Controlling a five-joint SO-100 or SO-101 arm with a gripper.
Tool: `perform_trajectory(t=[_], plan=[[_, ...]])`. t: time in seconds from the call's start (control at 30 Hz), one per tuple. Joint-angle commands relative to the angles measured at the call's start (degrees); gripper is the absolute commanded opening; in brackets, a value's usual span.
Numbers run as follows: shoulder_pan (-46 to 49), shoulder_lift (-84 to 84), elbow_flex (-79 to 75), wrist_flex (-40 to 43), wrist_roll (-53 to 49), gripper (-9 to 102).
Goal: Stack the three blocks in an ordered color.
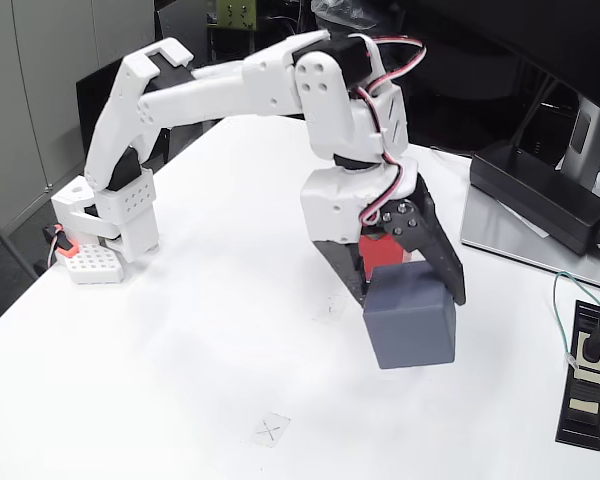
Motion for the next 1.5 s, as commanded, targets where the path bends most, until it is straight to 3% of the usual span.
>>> perform_trajectory(t=[0.0, 0.23, 0.73, 1.47], plan=[[-0.5, 6.7, -0.1, 0.3, -3.0, 11], [-7.2, 14.9, 3.6, 0.4, -8.9, 11], [-27.9, 37.1, 25.0, 0.4, -8.9, 11], [-29.1, 36.9, 33.7, 0.3, -6.9, 11]])
